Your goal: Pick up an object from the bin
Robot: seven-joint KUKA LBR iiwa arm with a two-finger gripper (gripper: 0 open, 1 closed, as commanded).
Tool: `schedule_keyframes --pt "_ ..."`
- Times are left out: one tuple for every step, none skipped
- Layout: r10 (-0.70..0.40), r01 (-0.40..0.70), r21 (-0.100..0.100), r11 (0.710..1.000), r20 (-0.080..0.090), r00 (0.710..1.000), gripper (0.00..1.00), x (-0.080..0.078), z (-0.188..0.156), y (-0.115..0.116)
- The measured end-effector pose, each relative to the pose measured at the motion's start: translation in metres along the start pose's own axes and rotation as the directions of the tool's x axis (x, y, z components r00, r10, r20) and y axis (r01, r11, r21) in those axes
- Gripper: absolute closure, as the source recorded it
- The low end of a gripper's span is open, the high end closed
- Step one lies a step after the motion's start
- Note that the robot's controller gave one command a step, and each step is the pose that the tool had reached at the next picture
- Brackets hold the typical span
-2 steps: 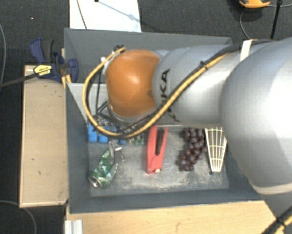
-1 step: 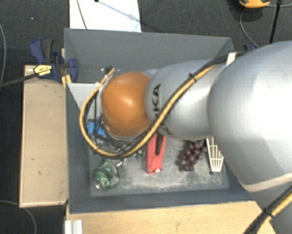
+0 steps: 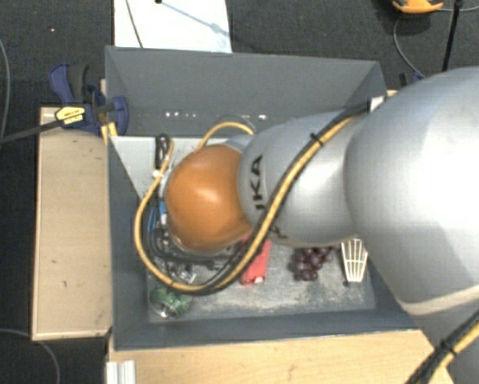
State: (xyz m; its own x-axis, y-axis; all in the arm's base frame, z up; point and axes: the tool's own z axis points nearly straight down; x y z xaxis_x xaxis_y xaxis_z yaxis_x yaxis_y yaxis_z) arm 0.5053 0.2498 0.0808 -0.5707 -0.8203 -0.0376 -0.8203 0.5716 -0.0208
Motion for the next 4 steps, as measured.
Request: schedule_keyframes --pt "0.0 0.0 0.0 1.0 0.0 1.0 1.0 0.0 0.0 0.0" --pt "0.001 -0.001 0.0 1.0 0.001 1.0 1.0 0.0 0.0 0.0" --pt "0.002 -0.002 -0.001 1.0 0.004 1.0 1.0 -0.001 -0.005 0.0" --pt "0.002 -0.002 -0.001 1.0 0.001 1.0 1.0 0.0 -0.012 0.001"
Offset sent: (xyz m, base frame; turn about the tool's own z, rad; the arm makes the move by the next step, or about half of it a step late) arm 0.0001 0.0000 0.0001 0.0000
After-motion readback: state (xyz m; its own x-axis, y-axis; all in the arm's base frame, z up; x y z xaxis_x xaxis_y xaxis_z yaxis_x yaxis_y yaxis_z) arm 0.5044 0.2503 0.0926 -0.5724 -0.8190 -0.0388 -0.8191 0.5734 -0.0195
